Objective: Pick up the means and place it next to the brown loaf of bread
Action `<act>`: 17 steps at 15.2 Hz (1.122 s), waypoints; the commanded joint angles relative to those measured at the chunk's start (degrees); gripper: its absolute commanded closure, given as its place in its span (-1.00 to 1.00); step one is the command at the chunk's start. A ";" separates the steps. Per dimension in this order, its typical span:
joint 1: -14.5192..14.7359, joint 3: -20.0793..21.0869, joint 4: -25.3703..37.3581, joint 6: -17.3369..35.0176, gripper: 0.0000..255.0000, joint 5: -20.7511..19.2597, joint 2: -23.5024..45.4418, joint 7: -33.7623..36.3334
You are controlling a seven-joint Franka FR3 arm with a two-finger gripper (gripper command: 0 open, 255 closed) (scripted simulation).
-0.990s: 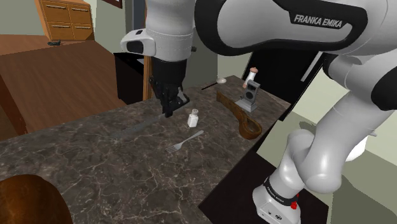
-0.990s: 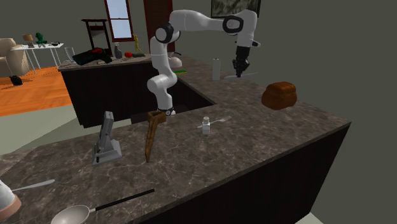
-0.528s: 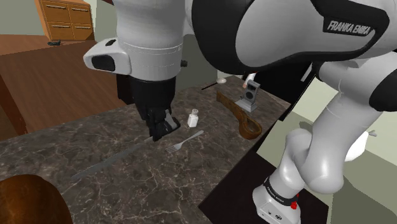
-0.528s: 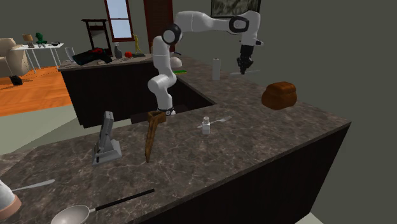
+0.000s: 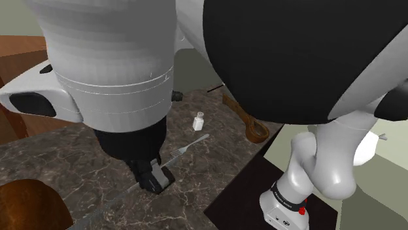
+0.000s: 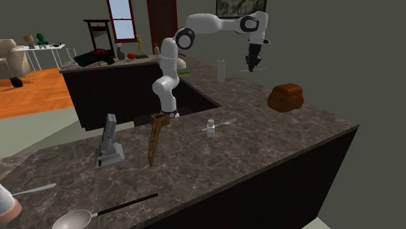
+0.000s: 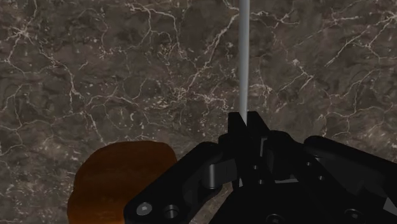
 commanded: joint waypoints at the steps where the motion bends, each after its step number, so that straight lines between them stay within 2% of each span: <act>1: 2.59 1.06 4.84 -1.70 1.00 -1.56 3.89 3.14; 7: 12.17 2.47 21.77 -8.28 1.00 -6.61 15.95 10.44; 17: 9.35 2.55 8.78 1.44 1.00 -5.00 12.66 11.07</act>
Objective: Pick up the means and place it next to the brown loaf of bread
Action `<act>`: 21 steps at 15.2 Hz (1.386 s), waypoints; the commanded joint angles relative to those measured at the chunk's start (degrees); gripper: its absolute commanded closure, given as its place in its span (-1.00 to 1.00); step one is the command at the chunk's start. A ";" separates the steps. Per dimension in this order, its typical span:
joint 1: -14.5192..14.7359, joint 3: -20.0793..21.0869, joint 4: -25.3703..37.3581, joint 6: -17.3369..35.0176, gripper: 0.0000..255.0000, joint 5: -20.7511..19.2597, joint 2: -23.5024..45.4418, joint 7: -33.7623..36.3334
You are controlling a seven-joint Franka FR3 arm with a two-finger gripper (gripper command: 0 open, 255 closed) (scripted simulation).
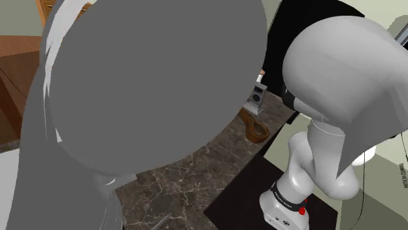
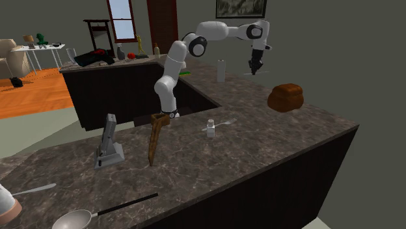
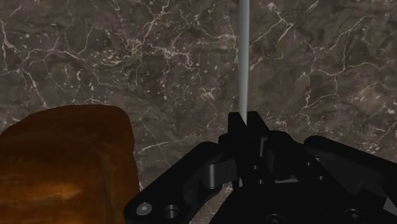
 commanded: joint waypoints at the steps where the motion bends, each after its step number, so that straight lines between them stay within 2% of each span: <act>1: -0.52 0.02 -2.45 1.90 1.00 0.26 -0.58 0.09; 21: -2.30 -0.52 -17.64 17.08 1.00 -0.29 -0.29 1.81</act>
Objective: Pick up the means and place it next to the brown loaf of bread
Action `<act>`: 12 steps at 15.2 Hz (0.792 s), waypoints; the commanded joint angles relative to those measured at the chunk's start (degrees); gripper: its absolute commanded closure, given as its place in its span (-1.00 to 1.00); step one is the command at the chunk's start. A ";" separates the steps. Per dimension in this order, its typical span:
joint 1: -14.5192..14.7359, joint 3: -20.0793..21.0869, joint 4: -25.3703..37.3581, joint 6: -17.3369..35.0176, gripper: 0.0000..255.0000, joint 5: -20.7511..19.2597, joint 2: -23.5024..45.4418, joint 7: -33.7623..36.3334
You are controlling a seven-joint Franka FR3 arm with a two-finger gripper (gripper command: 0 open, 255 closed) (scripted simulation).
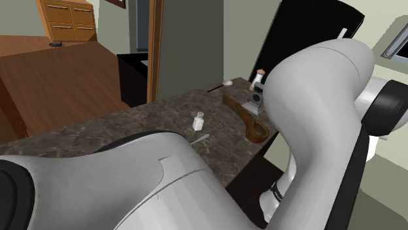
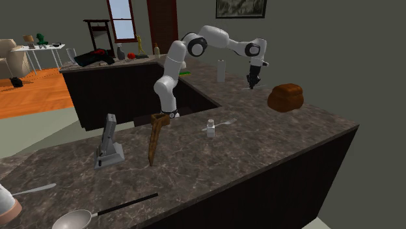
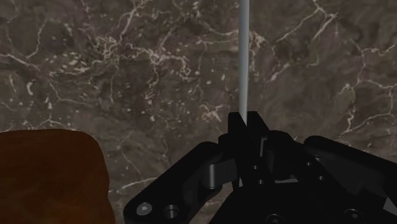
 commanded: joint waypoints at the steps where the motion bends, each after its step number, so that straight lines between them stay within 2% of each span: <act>1: 0.01 -0.13 -0.86 1.31 1.00 -0.28 0.50 0.22; 12: 0.08 -0.89 -5.74 8.38 1.00 -1.87 3.07 1.63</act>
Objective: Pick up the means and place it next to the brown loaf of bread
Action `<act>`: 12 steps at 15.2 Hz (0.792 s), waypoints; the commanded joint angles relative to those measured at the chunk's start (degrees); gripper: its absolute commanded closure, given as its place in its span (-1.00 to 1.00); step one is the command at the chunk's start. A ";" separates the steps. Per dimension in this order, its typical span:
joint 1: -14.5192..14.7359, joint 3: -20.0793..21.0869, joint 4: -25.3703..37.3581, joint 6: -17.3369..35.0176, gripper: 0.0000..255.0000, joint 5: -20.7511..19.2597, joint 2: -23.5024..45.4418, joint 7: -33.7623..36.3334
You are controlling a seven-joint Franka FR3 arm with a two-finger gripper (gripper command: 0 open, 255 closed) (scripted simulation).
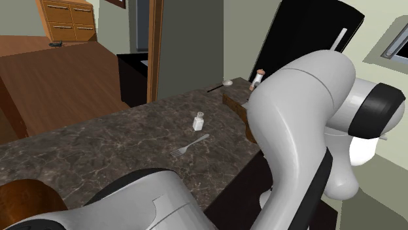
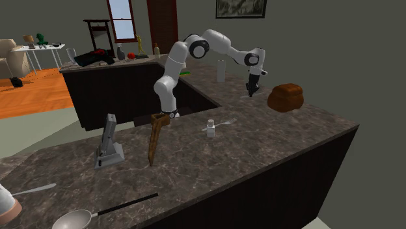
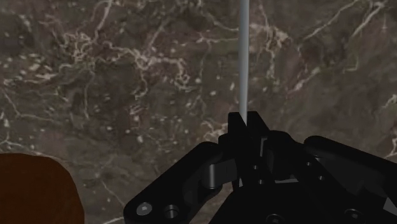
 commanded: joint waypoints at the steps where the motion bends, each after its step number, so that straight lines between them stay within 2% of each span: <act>1: 0.08 -0.07 -0.17 0.49 1.00 -0.18 0.34 0.15; 8: 0.08 -0.07 -0.17 0.48 1.00 -0.18 0.34 0.15; 9: 0.08 -0.07 -0.17 0.48 -1.00 -0.18 0.34 0.15; 12: 0.08 -0.07 -0.17 0.48 -1.00 -0.18 0.34 0.15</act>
